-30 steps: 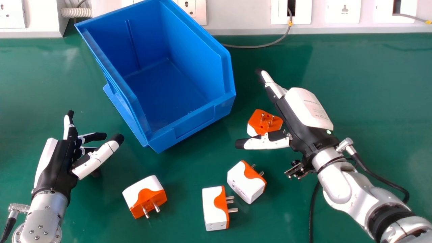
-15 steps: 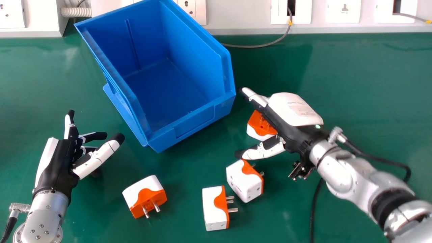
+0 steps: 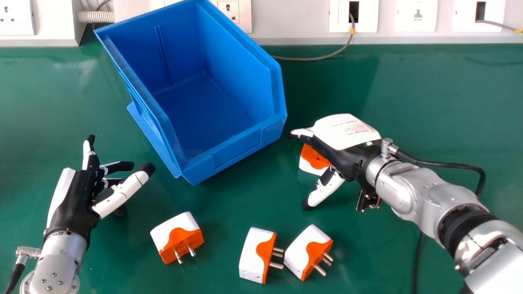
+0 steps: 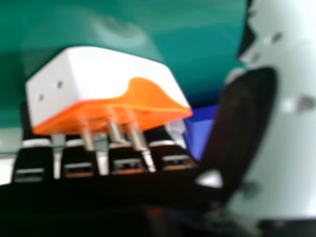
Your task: Pick all objects and put in blue box
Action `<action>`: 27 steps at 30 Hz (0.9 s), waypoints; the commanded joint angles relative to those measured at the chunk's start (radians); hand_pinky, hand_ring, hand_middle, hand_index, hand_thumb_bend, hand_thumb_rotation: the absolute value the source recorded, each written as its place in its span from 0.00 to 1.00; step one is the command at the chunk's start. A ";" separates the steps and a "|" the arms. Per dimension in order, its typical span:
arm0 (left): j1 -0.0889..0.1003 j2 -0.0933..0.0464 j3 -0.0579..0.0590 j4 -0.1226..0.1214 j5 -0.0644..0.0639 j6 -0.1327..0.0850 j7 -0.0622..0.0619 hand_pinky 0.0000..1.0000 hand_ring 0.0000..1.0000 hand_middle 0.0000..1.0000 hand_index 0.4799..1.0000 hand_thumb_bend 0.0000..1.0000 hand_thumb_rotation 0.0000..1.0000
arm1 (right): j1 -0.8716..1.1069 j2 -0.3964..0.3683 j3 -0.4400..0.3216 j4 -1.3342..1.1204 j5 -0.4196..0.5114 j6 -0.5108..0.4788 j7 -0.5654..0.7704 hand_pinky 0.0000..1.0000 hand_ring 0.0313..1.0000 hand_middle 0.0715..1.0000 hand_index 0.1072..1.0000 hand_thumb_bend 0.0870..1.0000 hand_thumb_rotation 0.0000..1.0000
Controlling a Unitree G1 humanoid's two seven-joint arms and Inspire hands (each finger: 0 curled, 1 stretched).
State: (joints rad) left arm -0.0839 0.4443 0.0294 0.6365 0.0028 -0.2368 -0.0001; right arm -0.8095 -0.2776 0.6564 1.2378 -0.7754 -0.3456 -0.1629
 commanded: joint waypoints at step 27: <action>0.061 -0.065 -0.071 0.103 0.050 0.066 -0.063 0.55 0.65 0.78 0.69 0.78 0.54 | 0.100 -0.028 -0.034 -0.033 0.026 -0.128 -0.239 0.38 0.46 0.54 0.47 0.47 0.01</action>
State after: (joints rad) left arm -0.0960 0.4437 0.0270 0.6605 0.0027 -0.2501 -0.0001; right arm -0.7160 -0.2958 0.6306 1.2136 -0.7485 -0.4748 -0.3889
